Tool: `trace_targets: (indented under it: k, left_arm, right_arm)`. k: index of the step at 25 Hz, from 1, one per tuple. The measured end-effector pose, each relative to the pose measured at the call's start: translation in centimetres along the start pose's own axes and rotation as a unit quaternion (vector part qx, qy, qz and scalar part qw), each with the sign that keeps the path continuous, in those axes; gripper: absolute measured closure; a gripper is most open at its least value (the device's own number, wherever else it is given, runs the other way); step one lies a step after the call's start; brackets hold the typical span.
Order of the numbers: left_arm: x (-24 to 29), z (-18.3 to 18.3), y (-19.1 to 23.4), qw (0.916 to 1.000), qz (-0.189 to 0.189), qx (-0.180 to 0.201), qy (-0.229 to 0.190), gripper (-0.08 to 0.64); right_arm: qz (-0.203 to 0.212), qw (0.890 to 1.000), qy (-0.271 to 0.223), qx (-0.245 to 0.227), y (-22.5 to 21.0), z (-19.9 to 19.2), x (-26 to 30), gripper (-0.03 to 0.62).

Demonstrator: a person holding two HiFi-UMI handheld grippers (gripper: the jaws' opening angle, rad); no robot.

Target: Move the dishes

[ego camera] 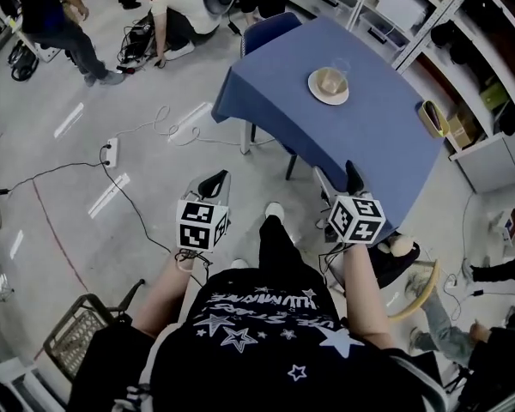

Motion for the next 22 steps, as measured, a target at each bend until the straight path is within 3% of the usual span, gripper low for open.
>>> trace_targets:
  k: [7, 15, 22]
  left_arm:
    - [7.0, 4.0, 2.1, 0.9998, 0.020, 0.007, 0.000, 0.538]
    - [15.7, 9.8, 1.6, 0.9997, 0.022, 0.011, 0.004, 0.538]
    - [21.0, 13.0, 0.7, 0.9992, 0.035, 0.014, 0.014, 0.538]
  right_arm:
    - [0.010, 1.000, -0.001, -0.001, -5.1, 2.7, 8.1, 0.238]
    - [0.018, 1.000, 0.007, -0.011, -11.7, 6.6, 16.4, 0.238]
    - [0.016, 0.998, 0.023, -0.064, -16.3, 8.3, 22.4, 0.241]
Point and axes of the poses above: the fingertips, and each gripper's own axes: x forward along the fingers, y to its left, z out of its top, the point moved 6 cm from there along -x, backward along the fingers, and after that the axes turned 4 degrees about -x, right-handed, at the moved point
